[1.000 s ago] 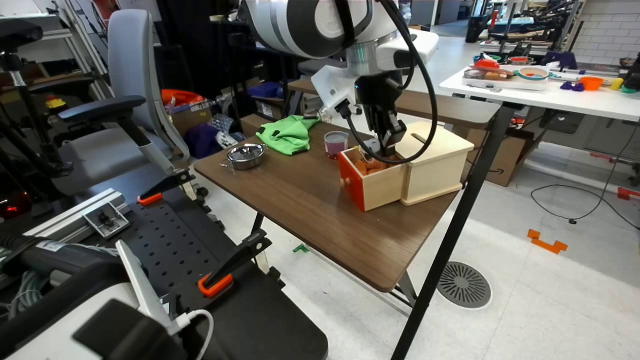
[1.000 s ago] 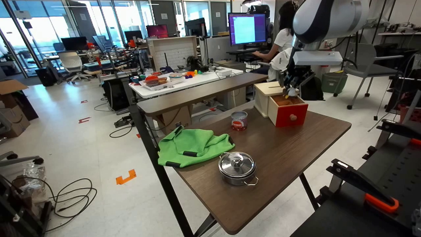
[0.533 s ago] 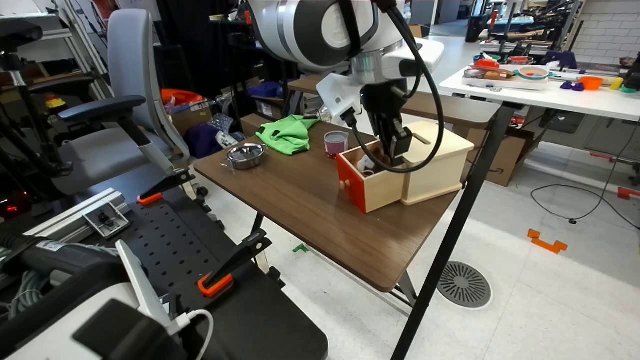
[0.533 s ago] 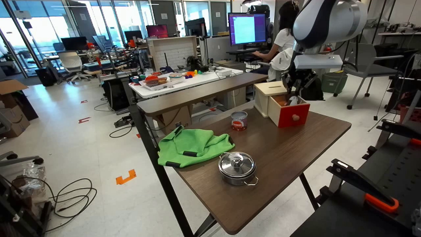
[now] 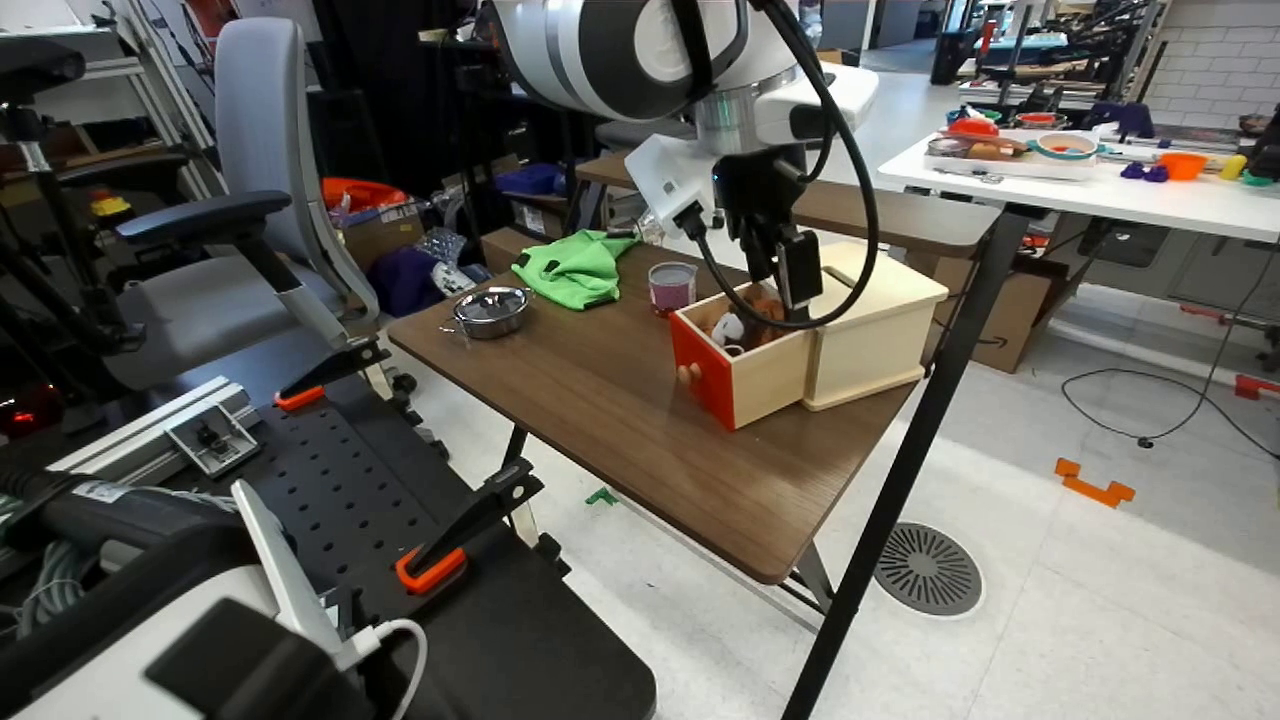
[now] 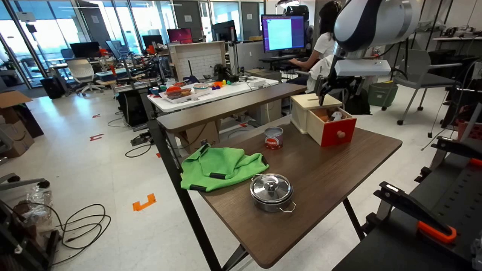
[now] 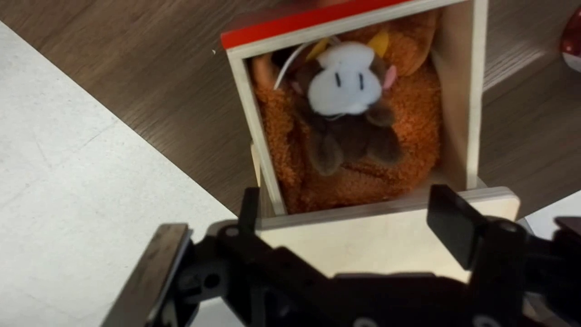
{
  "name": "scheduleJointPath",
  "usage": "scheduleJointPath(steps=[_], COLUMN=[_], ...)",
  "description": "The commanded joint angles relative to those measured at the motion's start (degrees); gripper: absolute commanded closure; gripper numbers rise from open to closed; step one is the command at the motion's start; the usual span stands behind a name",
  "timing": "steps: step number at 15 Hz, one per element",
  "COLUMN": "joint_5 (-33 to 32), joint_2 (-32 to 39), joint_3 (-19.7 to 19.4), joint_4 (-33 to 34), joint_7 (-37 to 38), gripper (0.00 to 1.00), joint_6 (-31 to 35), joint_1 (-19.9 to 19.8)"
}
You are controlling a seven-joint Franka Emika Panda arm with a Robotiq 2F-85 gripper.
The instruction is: Pick up the black and white plush toy and place it in the drawer
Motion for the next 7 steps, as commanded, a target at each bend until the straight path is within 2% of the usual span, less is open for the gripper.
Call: scheduleJointPath(steps=[1,3,4,7], joint_5=[2.3,0.8,1.0,0.7], joint_2=[-7.6,-11.7,-5.8,-10.1], joint_3=[3.1,2.0,1.4,1.5], joint_4=[-6.0,-9.6,-4.4,-8.0], joint_7=[-3.2,-3.8,-1.9,-2.7], gripper=[0.0,0.0,0.0,0.0], joint_6=[-1.6,-4.3,-1.7,-3.5], joint_1=[-1.4,-0.6,0.2,0.0])
